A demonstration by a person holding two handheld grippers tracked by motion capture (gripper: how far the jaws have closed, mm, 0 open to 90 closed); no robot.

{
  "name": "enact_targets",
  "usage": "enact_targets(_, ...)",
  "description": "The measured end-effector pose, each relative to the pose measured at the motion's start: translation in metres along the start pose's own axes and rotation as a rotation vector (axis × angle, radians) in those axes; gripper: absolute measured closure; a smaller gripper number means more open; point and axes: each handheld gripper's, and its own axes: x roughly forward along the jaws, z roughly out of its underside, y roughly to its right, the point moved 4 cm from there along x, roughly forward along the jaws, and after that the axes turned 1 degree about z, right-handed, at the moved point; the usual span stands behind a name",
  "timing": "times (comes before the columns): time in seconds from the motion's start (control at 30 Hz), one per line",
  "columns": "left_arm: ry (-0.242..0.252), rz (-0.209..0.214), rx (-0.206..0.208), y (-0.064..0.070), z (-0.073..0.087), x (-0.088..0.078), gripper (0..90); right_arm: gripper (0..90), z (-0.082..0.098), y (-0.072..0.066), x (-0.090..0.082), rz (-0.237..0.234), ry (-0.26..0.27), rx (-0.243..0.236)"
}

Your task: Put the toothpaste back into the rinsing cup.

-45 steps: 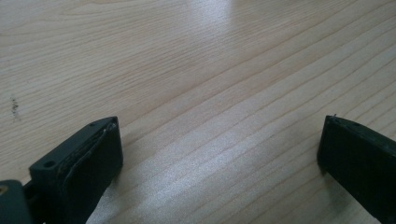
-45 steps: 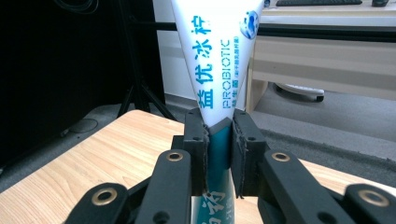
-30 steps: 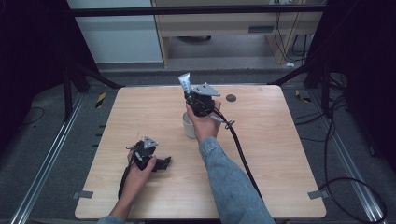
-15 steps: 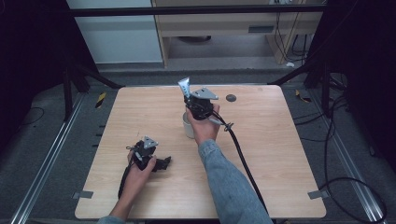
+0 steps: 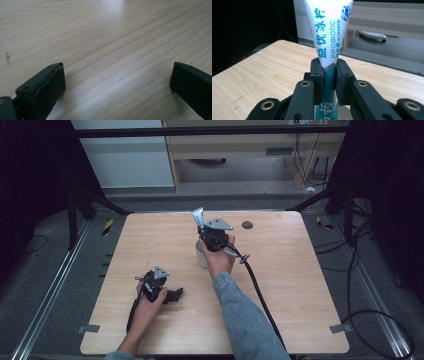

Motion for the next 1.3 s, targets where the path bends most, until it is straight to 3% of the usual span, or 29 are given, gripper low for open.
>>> enact_targets(0.57, 0.000, 0.000, 0.000, 0.000, 0.000, 0.000, 0.0, 77.9, 0.016, 0.003, 0.006, 0.008, -0.033, 0.016)
enact_targets(1.3, 0.000, 0.000, 0.000, 0.000, 0.000, 0.000, 0.0, 77.6, 0.022, 0.007, 0.007, 0.005, -0.068, 0.036)
